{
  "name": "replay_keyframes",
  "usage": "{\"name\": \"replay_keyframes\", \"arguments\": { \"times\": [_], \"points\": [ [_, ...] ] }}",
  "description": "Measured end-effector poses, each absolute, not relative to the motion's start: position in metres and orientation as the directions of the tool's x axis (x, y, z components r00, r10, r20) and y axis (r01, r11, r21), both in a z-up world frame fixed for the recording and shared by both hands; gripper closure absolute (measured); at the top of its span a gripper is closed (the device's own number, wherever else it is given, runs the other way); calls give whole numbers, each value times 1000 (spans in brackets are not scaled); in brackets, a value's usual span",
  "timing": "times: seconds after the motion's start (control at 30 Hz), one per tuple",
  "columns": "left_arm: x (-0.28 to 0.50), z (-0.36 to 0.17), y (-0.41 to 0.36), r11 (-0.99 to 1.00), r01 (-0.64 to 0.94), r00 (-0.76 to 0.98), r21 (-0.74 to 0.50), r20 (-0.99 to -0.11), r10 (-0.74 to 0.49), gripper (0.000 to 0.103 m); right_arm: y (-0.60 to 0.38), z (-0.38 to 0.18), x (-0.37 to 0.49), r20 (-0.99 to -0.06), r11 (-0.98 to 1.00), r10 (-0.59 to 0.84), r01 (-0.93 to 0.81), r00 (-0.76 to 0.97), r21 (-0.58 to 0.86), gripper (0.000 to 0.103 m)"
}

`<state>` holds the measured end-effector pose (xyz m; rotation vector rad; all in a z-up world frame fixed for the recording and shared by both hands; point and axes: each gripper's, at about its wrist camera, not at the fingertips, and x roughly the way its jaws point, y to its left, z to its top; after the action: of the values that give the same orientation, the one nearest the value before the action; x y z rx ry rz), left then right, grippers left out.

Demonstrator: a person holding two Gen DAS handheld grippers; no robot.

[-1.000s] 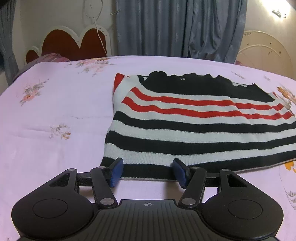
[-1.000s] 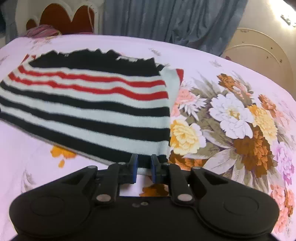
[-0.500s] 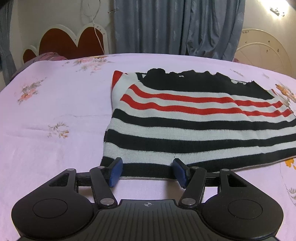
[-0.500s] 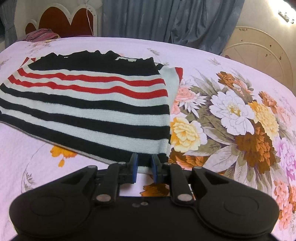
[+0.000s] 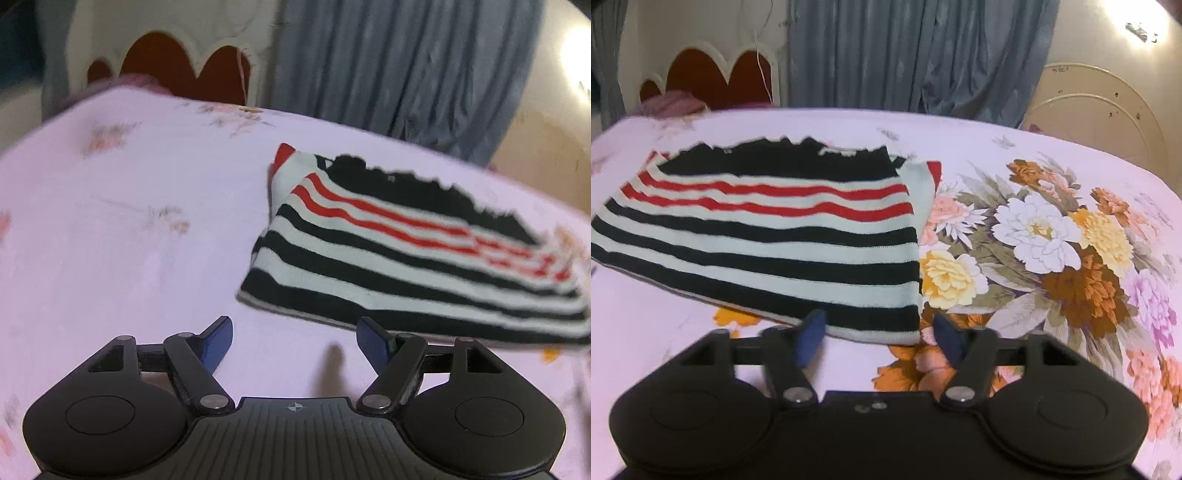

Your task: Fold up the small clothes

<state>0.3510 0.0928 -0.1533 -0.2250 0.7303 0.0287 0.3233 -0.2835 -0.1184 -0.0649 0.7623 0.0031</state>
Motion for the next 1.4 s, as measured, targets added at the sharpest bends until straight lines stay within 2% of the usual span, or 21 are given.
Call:
{"name": "replay_keyframes", "arguments": {
  "times": [0.07,0.13,0.23,0.37,0.4,0.6,0.73,0.83,0.93,1.03,1.17,1.27,1.4],
  "points": [
    [349,-158,99,952,-123,748,-280,-657,-96,30,-281,-116,320,-683,999,0,-37,731,-39,42],
    [353,-165,103,913,-159,745,-375,-653,-138,31,-277,-114,322,-671,999,34,-52,741,-8,72],
    [363,-181,111,828,-215,752,-518,-628,-198,36,-266,-108,332,-658,997,77,-70,749,38,87],
    [378,-200,121,688,-252,789,-680,-556,-260,36,-247,-102,355,-640,989,148,-106,754,105,93],
    [382,-203,122,670,-255,796,-697,-545,-264,37,-242,-102,362,-637,986,164,-115,753,118,99],
    [411,-218,122,607,-284,810,-743,-524,-262,61,-205,-108,412,-635,972,236,-170,736,164,100],
    [423,-228,130,559,-303,810,-772,-518,-275,89,-186,-114,434,-645,967,256,-189,720,172,100],
    [416,-220,129,558,-213,868,-802,-417,-269,91,-177,-114,443,-646,965,261,-196,718,173,100],
    [419,-236,130,530,-242,855,-813,-437,-280,90,-171,-119,446,-645,958,286,-229,709,172,100],
    [421,-240,132,506,-233,853,-831,-424,-304,88,-164,-142,452,-713,966,248,-222,656,132,101],
    [429,-238,131,488,-264,838,-832,-448,-311,87,-164,-141,449,-704,967,248,-219,666,134,101],
    [431,-232,129,525,-272,829,-807,-473,-298,88,-161,-142,449,-706,968,236,-224,668,111,101],
    [434,-204,112,655,-209,844,-726,-473,-254,90,-157,-143,453,-713,970,219,-226,666,86,102]
  ]
}}
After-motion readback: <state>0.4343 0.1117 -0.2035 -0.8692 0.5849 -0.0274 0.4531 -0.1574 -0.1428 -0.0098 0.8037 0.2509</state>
